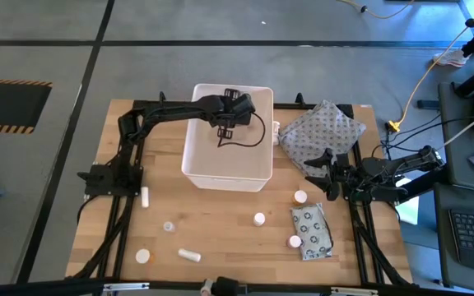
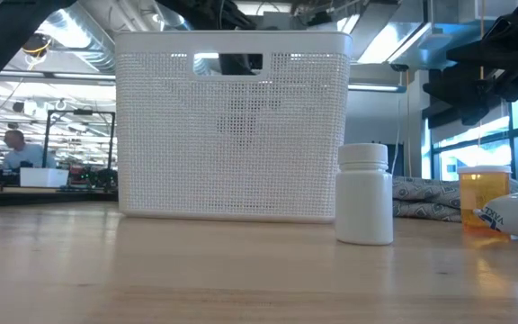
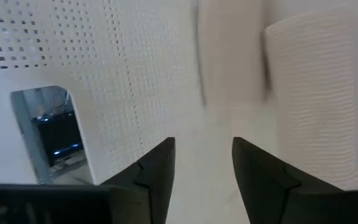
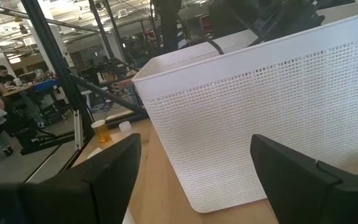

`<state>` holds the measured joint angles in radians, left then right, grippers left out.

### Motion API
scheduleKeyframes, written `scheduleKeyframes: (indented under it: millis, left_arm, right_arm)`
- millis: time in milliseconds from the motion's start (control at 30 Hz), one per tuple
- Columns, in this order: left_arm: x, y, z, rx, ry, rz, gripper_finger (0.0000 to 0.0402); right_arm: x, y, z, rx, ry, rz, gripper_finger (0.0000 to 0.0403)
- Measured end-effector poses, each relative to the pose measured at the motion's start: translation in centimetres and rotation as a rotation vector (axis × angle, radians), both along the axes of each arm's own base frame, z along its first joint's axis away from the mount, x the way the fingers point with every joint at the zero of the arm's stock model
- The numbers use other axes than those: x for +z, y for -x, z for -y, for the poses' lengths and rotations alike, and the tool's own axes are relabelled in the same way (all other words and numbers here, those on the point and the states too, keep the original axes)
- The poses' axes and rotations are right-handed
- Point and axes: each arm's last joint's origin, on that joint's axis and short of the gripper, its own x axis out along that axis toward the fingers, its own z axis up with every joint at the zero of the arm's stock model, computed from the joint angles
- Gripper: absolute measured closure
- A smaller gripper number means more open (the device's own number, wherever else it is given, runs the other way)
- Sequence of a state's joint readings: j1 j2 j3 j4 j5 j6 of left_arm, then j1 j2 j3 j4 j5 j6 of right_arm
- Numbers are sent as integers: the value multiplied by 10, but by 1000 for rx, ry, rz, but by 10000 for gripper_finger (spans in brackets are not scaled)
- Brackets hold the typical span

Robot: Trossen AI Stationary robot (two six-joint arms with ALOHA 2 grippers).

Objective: Pick & place medical supplies in basket/bin
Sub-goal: Put the top orange pill bottle into the white bin

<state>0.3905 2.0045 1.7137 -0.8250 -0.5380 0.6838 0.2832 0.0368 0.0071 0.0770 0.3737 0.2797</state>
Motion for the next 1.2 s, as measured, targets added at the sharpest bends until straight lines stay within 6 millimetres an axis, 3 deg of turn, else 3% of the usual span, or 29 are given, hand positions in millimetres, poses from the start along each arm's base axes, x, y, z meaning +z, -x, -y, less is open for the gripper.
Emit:
scheduleKeyframes:
  millis: [133,267,433,533,633,733,867,1200]
  left_arm:
    - [8,0,2,11,-37,-17,247]
    - [32,3,7,16,-78,15,248]
    - [87,19,31,-8,-135,149,248]
    - [126,39,54,-25,-162,269,253]
    - [161,64,79,-61,-63,460,259]
    - [182,89,103,-163,139,571,260]
    - [189,112,130,-230,335,604,261]
    - [169,154,160,-147,435,552,261]
  right_arm:
    - [0,0,0,0,1,0,98]
    - [0,0,0,0,3,0,98]
    - [0,0,0,-1,22,-1,98]
    - [0,0,0,-1,31,-2,98]
    - [0,0,0,-1,28,-2,98]
    - [0,0,0,-1,28,-3,98]
    - [0,0,0,-1,23,-2,98]
    - [5,0,0,-1,9,46,98]
